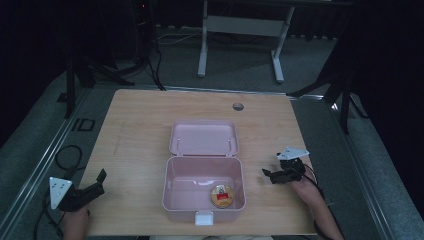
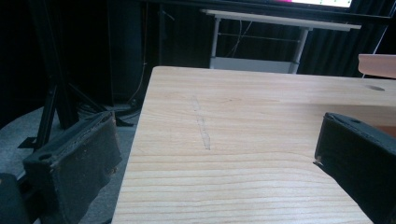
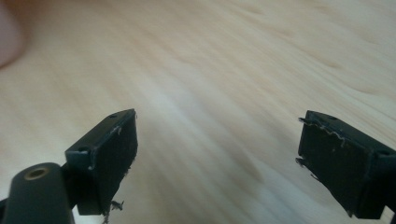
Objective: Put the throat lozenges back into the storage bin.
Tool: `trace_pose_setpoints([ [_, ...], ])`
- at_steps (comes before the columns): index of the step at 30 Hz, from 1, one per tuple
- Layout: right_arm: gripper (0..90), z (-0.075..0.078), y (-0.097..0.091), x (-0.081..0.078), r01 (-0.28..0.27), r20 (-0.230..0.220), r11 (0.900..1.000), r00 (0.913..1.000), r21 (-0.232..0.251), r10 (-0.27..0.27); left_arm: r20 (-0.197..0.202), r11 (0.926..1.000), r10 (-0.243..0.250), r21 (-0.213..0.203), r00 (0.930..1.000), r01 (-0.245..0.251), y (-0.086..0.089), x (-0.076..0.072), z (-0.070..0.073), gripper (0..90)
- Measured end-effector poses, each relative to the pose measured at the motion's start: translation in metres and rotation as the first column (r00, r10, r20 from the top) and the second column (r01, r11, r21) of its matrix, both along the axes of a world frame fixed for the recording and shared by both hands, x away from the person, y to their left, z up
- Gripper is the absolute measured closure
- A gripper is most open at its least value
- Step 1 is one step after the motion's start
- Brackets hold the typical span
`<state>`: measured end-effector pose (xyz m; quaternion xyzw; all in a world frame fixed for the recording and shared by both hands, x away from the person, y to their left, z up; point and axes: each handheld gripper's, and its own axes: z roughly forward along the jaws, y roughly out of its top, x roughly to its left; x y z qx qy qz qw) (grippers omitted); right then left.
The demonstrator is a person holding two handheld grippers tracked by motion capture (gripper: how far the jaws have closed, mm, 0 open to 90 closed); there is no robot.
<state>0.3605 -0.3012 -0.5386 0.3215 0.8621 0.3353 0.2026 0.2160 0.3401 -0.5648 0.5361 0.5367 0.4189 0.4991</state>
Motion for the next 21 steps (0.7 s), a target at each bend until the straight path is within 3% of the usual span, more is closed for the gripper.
trace_pose_setpoints([
  [2, 11.5, -0.001, -0.002, 0.0, 0.026, 0.014, 0.9997, 0.9996, 0.005, -0.026, 0.001, 1.0, 0.001, 0.0, 1.0, -0.001, 0.0, 0.0, 0.0, 0.4],
  [3, 11.5, -0.003, -0.01, 0.001, 0.105, 0.042, 0.9942, 0.9935, 0.024, -0.106, 0.0, 1.0, 0.0, 0.0, 1.0, 0.0, 0.0, 0.0, 0.0, 0.4],
  [4, 11.5, -0.004, -0.013, 0.001, 0.133, 0.043, 0.9906, 0.99, 0.03, -0.134, 0.0, 1.0, 0.001, 0.0, 1.0, -0.001, 0.0, 0.0, 0.0, 0.4],
  [6, 11.5, -0.005, -0.016, 0.002, 0.152, 0.042, 0.988, 0.9873, 0.029, -0.153, -0.001, 1.0, 0.002, 0.0, 1.0, -0.002, 0.0, 0.0, 0.0, 0.4],
  [7, 11.5, -0.006, -0.018, 0.002, 0.176, 0.048, 0.9841, 0.983, 0.024, -0.177, -0.001, 1.0, 0.001, 0.0, 1.0, -0.001, 0.0, 0.0, 0.0, 0.4],
  [8, 11.4, -0.009, -0.021, 0.003, 0.224, 0.058, 0.9746, 0.9729, 0.007, -0.224, -0.001, 1.0, 0.001, 0.0, 1.0, -0.001, 0.0, 0.0, 0.0, 0.4],
  [9, 11.5, -0.01, -0.023, 0.002, 0.244, 0.064, 0.9696, 0.9675, 0.009, -0.245, -0.001, 1.0, 0.002, 0.0, 1.0, -0.002, 0.0, 0.0, 0.0, 0.4],
  [10, 11.5, -0.01, -0.023, 0.002, 0.244, 0.064, 0.9696, 0.9675, 0.009, -0.245, -0.001, 1.0, 0.002, 0.0, 1.0, -0.002, 0.0, 0.0, 0.0, 0.4],
  [12, 11.5, -0.012, -0.026, 0.002, 0.292, 0.061, 0.9562, 0.9543, 0.018, -0.293, -0.001, 1.0, 0.002, 0.0, 1.0, -0.002, 0.0, 0.0, 0.0, 0.4],
  [13, 11.5, -0.012, -0.03, 0.002, 0.34, 0.077, 0.9396, 0.9364, 0.036, -0.342, -0.001, 1.0, 0.003, 0.0, 1.0, -0.003, 0.0, 0.0, 0.0, 0.4],
  [14, 11.5, -0.012, -0.03, 0.002, 0.34, 0.077, 0.9396, 0.9364, 0.036, -0.342, -0.002, 1.0, 0.003, 0.0, 1.0, -0.003, 0.0, 0.0, 0.0, 0.4],
  [15, 11.5, -0.012, -0.032, 0.002, 0.368, 0.079, 0.9288, 0.9254, 0.043, -0.371, -0.001, 1.0, 0.003, 0.0, 1.0, -0.003, 0.0, 0.0, 0.0, 0.4],
  [18, 11.5, -0.011, -0.038, 0.0, 0.442, 0.102, 0.8935, 0.8881, 0.08, -0.448, -0.001, 1.0, 0.003, -0.001, 1.0, -0.003, 0.0, 0.0, 0.0, 0.4],
  [19, 11.5, -0.011, -0.041, 0.0, 0.475, 0.101, 0.8758, 0.8703, 0.086, -0.482, -0.002, 1.0, 0.003, 0.0, 1.0, -0.003, 0.0, 0.0, 0.0, 0.4],
  [20, 11.5, -0.011, -0.041, 0.0, 0.475, 0.101, 0.8758, 0.8703, 0.086, -0.482, -0.002, 1.0, 0.003, 0.0, 1.0, -0.003, 0.0, 0.0, 0.0, 0.4],
  [21, 11.5, -0.01, -0.051, -0.003, 0.555, 0.106, 0.8169, 0.8128, 0.156, -0.573, -0.003, 1.0, 0.002, 0.002, 1.0, -0.002, 0.0, 0.0, 0.0, 0.4],
])
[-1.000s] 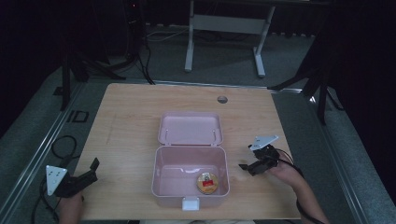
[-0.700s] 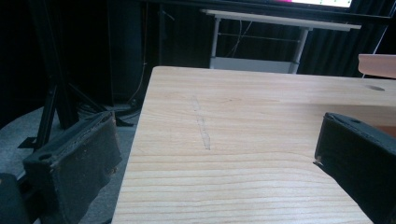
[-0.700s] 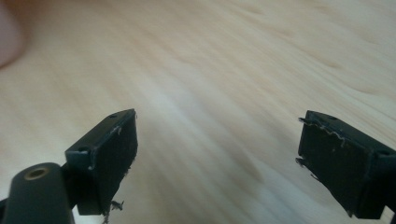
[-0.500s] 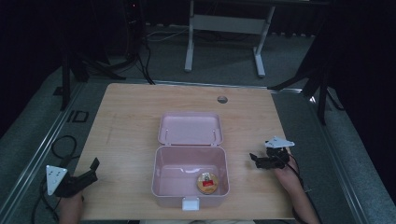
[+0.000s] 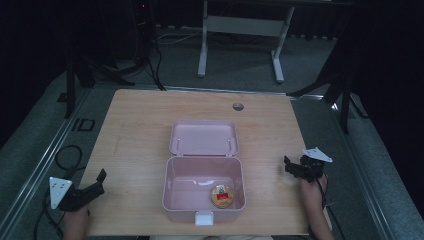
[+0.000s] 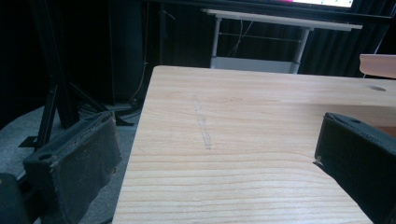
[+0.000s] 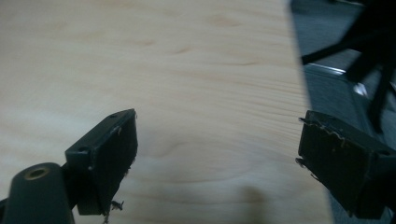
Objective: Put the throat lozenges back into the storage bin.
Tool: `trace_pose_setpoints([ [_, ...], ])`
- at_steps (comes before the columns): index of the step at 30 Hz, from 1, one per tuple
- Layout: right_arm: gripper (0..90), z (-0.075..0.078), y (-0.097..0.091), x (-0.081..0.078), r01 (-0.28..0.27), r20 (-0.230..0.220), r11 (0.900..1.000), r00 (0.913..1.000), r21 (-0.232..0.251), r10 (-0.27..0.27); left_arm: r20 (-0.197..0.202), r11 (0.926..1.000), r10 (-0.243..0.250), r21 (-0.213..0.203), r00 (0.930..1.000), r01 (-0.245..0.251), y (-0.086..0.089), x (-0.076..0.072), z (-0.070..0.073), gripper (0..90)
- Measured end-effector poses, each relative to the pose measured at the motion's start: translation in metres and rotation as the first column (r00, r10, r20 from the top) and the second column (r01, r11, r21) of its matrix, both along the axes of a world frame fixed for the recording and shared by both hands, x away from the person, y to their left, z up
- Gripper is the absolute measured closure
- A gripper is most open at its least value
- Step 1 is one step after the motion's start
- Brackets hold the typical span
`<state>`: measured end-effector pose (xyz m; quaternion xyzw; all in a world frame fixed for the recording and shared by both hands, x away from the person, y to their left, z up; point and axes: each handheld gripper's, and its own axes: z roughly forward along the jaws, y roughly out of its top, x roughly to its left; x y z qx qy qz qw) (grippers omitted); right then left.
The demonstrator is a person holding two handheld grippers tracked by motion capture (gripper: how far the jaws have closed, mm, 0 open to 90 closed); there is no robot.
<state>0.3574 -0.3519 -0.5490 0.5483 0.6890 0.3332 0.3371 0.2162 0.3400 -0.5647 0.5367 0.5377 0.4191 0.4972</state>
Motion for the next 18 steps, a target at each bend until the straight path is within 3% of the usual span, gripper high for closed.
trace_pose_setpoints([
  [3, 11.5, -0.0002, -0.0047, -0.0011, 0.051, 0.015, 0.9986, 0.9986, 0.01, -0.051, 0.0, 1.0, 0.0, 0.001, 1.0, 0.0, 0.0, 0.0002, 0.0, 0.4],
  [5, 11.5, -0.0011, -0.0053, -0.0004, 0.067, 0.009, 0.9977, 0.9977, -0.004, -0.067, -0.001, 1.0, 0.002, -0.001, 1.0, -0.002, 0.0, 0.0001, 0.0, 0.4],
  [8, 11.5, -0.0011, -0.0047, -0.0007, 0.108, 0.035, 0.9939, 0.9936, -0.021, -0.108, -0.002, 1.0, 0.004, -0.003, 1.0, -0.004, 0.0002, 0.0002, 0.0001, 0.4],
  [12, 11.5, -0.0012, -0.006, 0.0014, 0.136, 0.035, 0.9905, 0.9902, -0.019, -0.136, -0.002, 0.9999, 0.008, -0.008, 1.0, -0.008, 0.0003, 0.0003, 0.0001, 0.4],
  [18, 11.5, -0.002, -0.0086, 0.0028, 0.136, 0.019, 0.9908, 0.9906, 0.002, -0.136, -0.001, 0.9999, 0.008, -0.01, 1.0, -0.008, 0.0004, 0.0004, 0.0, 0.4],
])
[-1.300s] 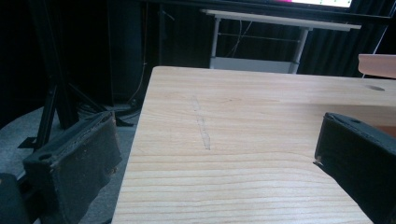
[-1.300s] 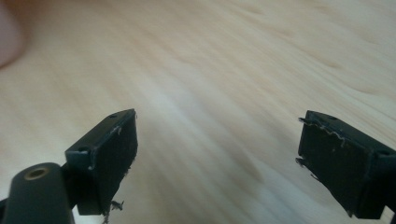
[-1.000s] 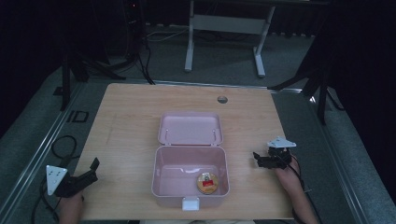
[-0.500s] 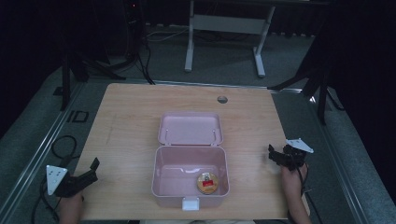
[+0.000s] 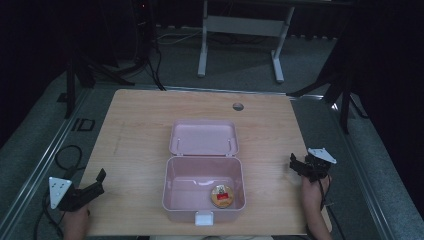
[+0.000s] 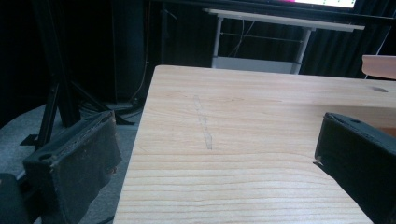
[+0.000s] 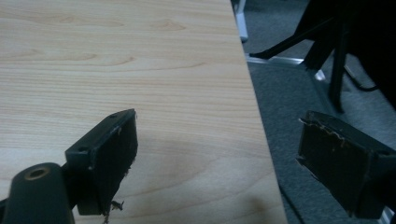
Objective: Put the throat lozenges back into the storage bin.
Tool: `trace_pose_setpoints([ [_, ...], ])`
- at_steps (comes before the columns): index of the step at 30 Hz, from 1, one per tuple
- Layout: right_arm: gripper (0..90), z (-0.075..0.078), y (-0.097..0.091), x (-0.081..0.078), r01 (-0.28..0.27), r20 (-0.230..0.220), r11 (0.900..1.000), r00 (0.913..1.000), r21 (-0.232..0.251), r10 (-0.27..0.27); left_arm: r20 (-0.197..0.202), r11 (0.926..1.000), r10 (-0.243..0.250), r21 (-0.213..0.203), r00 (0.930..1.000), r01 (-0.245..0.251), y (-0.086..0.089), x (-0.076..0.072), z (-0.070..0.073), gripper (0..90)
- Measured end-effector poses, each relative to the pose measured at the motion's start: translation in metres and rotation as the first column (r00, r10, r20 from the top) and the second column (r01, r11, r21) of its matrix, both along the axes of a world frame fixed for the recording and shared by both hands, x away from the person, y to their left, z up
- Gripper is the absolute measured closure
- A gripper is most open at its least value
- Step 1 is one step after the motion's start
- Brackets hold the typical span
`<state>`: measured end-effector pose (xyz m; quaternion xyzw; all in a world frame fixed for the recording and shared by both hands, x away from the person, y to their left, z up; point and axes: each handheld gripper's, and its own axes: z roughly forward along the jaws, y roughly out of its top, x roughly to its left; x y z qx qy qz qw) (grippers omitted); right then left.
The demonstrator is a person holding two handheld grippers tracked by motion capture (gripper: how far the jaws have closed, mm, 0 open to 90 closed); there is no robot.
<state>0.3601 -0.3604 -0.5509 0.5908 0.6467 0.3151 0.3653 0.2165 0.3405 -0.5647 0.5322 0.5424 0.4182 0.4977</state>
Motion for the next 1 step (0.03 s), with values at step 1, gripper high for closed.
trace_pose_setpoints([
  [1, 11.5, -0.0003, -0.0002, 0.0001, 0.004, -0.002, 1.0, 1.0, -0.006, -0.004, 0.0, 1.0, 0.0, 0.0, 1.0, 0.0, 0.0, 0.0, 0.0, 0.4],
])
